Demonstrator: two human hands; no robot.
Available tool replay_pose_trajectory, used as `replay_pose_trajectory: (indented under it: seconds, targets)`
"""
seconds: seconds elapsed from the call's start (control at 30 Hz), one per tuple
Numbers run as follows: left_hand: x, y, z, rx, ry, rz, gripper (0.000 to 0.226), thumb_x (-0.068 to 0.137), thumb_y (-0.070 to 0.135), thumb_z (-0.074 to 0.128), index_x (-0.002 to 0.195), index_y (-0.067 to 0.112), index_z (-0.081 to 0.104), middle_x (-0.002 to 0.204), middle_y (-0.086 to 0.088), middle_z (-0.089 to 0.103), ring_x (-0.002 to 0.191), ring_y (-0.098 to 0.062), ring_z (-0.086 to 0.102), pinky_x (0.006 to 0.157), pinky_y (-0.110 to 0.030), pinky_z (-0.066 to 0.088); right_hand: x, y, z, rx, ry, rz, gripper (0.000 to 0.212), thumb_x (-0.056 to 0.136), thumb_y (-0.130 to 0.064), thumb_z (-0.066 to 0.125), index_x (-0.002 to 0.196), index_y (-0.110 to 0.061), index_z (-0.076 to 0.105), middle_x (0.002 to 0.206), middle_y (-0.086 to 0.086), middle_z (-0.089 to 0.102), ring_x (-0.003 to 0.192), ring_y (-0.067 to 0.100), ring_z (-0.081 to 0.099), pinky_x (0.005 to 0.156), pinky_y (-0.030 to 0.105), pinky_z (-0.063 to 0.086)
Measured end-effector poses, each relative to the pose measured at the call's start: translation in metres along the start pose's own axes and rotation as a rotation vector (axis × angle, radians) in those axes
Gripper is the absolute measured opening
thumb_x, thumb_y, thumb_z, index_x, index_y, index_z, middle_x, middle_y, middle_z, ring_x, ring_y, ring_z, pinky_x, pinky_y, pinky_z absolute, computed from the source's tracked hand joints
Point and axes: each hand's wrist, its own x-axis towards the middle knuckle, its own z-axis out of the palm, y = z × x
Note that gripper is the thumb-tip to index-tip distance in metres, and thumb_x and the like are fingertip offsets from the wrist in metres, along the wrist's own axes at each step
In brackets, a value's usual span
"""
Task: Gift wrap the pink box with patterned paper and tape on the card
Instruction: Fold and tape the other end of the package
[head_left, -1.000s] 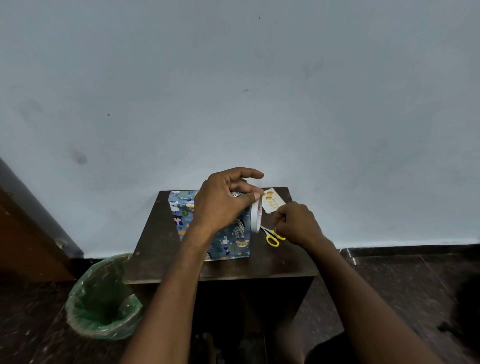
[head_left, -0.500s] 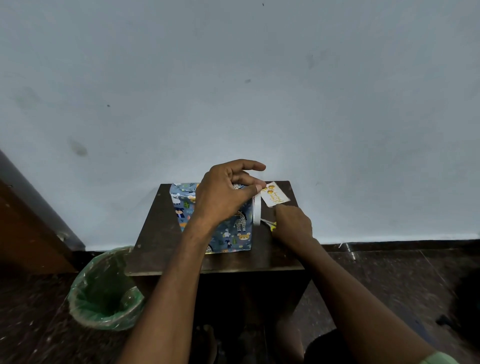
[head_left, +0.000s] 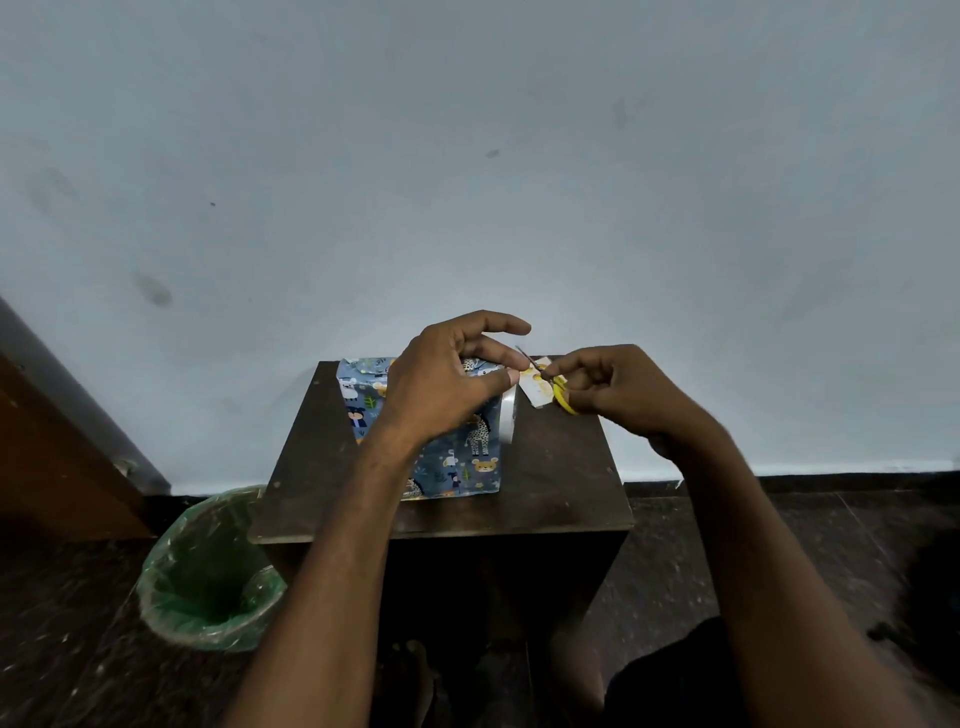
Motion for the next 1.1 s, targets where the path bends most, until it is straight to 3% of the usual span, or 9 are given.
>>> replay_pose_trajectory:
  seconds: [0.2, 0.3, 0.6, 0.83, 0.97, 1.1]
  targets:
    - [0.000, -0.003, -0.001, 0.008, -0.010, 0.014, 0.041, 0.091, 0.025, 0.081, 0.124, 0.046, 0.069, 0.098, 0.028, 0.079, 0.113, 0.002, 0.070, 0.103, -0.049, 0.053, -0.013, -0.014, -0.027, 0.111, -0.143, 0.003, 0.039, 0.084, 0.011, 0.076, 0.114, -0.014, 0.079, 0.099, 0.025, 0.075, 0.093, 0.034, 0.075, 0.089, 0.039, 0.060]
    - [0.000, -0.003, -0.001, 0.023, -0.012, 0.016, 0.043, 0.091, 0.025, 0.081, 0.125, 0.048, 0.068, 0.098, 0.028, 0.078, 0.113, 0.003, 0.070, 0.102, -0.049, 0.054, -0.016, -0.023, -0.030, 0.106, -0.202, -0.004, 0.042, 0.083, 0.009, 0.078, 0.118, -0.013, 0.078, 0.099, 0.017, 0.078, 0.095, 0.026, 0.077, 0.080, 0.026, 0.059]
    - [-0.002, -0.002, -0.001, 0.082, -0.007, 0.040, 0.044, 0.090, 0.024, 0.080, 0.125, 0.048, 0.068, 0.097, 0.032, 0.077, 0.108, 0.002, 0.070, 0.095, -0.044, 0.057, -0.012, -0.033, -0.015, 0.026, -0.093, -0.085, 0.041, 0.081, 0.008, 0.077, 0.112, -0.018, 0.081, 0.082, -0.003, 0.076, 0.078, 0.005, 0.072, 0.071, 0.015, 0.052]
    - [-0.001, -0.004, 0.000, 0.098, 0.000, 0.047, 0.046, 0.089, 0.023, 0.082, 0.125, 0.048, 0.070, 0.097, 0.032, 0.077, 0.108, 0.005, 0.069, 0.094, -0.037, 0.057, -0.012, -0.038, -0.016, -0.073, -0.034, -0.144, 0.041, 0.079, 0.002, 0.080, 0.106, -0.028, 0.084, 0.089, -0.002, 0.079, 0.086, 0.015, 0.072, 0.074, 0.019, 0.056]
    - [-0.001, -0.004, 0.000, 0.094, 0.006, 0.045, 0.047, 0.088, 0.024, 0.084, 0.125, 0.048, 0.070, 0.097, 0.032, 0.077, 0.108, 0.006, 0.069, 0.093, -0.034, 0.056, -0.011, -0.036, -0.017, -0.118, -0.011, -0.157, 0.040, 0.079, 0.002, 0.079, 0.105, -0.029, 0.084, 0.083, 0.000, 0.078, 0.086, 0.021, 0.072, 0.076, 0.028, 0.055]
    - [-0.002, -0.002, 0.001, 0.111, 0.006, 0.042, 0.047, 0.089, 0.024, 0.083, 0.127, 0.048, 0.069, 0.097, 0.034, 0.076, 0.105, 0.005, 0.069, 0.087, -0.034, 0.057, -0.010, -0.036, -0.018, -0.150, -0.015, -0.171, 0.035, 0.083, 0.002, 0.078, 0.106, -0.025, 0.083, 0.075, 0.001, 0.077, 0.072, 0.007, 0.068, 0.077, 0.027, 0.053]
